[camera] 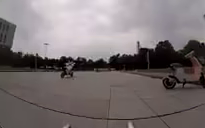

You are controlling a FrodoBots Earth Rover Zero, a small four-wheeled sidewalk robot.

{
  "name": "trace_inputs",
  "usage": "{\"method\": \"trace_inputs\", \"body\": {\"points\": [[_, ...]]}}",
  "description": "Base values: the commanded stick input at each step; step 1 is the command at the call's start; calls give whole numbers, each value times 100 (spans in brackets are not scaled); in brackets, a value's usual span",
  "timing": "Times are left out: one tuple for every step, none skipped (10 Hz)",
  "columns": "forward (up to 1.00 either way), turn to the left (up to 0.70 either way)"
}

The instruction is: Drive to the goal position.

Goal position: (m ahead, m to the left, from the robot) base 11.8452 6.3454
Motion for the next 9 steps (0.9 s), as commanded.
{"method": "trace_inputs", "body": {"points": [[70, 0], [70, 0], [70, 0], [70, 0], [70, 0], [70, 0], [70, 0], [70, 0], [70, 0]]}}
